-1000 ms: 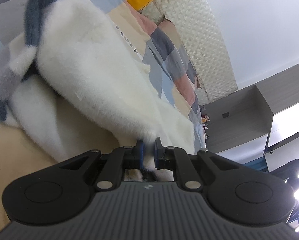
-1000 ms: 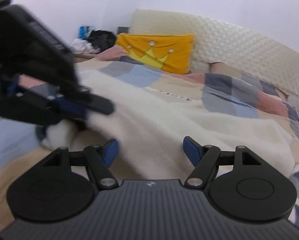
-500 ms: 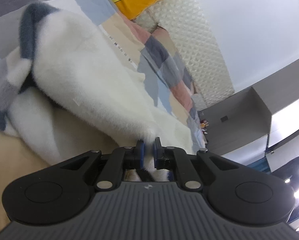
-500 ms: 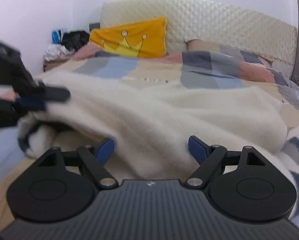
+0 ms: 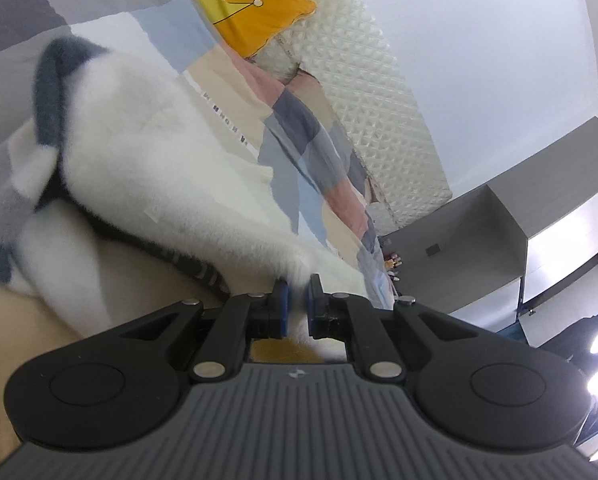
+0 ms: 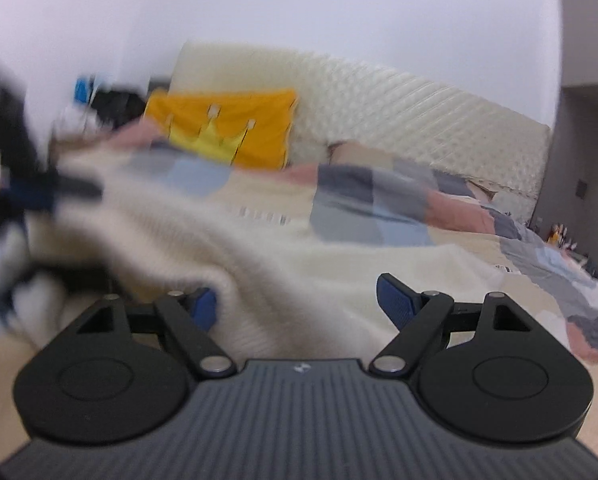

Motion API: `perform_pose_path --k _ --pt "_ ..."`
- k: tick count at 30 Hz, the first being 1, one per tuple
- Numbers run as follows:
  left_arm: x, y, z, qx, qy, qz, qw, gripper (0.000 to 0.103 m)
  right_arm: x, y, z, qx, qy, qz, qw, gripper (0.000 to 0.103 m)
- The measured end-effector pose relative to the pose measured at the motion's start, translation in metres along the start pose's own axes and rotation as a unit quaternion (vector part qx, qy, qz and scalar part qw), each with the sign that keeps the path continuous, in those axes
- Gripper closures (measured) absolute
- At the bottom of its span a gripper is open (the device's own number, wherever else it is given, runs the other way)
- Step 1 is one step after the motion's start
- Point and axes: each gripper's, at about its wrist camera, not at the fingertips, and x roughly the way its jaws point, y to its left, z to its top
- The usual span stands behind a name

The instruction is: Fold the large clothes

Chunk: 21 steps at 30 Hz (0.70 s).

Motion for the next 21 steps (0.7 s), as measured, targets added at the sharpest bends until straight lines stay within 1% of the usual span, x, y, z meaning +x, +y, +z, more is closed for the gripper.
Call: perform_pose_path --k 2,4,6,8,9,12,14,17,18,19,20,21 --pt "0.002 -0.001 -0.001 0.01 0.003 0.009 0.9999 0.093 -0.003 -0.009 0.005 0.021 -0.008 0.011 1.0 0.021" --pt "0.002 -0.004 -0.004 0.013 0.005 0.0 0.9999 0.093 -0.006 -0.016 0.008 0.042 -0.018 0.009 0.999 0.021" --pt "0.0 -0.009 -0.005 0.017 0.001 -0.008 0.9998 0.093 -0.003 -0.023 0.008 0.069 -0.008 0.0 0.998 0.021" --pt "-0.003 -0.012 -0.004 0.023 -0.007 -0.016 0.9996 0.093 0.005 -0.027 0.003 0.097 0.025 -0.008 0.995 0.021" --pt "-0.004 -0.012 -0.003 0.022 -0.011 -0.018 0.9996 0.093 0.011 -0.028 -0.003 0.115 0.049 -0.005 0.992 0.021" --pt "-0.005 -0.008 -0.002 0.017 -0.018 -0.013 0.9996 0.093 0.025 -0.027 -0.018 0.156 0.124 -0.004 0.98 0.021" --pt "-0.003 -0.005 0.0 0.008 -0.014 -0.01 0.9998 0.093 0.03 -0.028 -0.026 0.183 0.157 0.005 0.97 0.021" --pt "-0.003 -0.006 -0.002 0.013 -0.01 -0.005 0.9999 0.093 0.033 -0.023 -0.039 0.202 0.197 -0.006 0.959 0.021" --pt "-0.002 -0.007 -0.003 0.018 -0.008 0.003 0.9998 0.093 0.031 -0.021 -0.043 0.211 0.2 -0.015 0.957 0.022" --pt "-0.001 -0.007 -0.004 0.021 -0.006 0.01 0.9997 0.093 0.027 -0.019 -0.044 0.213 0.192 -0.023 0.958 0.026" --pt "0.001 -0.005 -0.004 0.022 -0.006 0.016 0.9996 0.093 0.022 -0.017 -0.042 0.203 0.179 -0.029 0.962 0.029" --pt "0.002 -0.003 -0.004 0.019 -0.004 0.02 0.9996 0.092 0.019 -0.014 -0.037 0.185 0.16 -0.037 0.969 0.035"
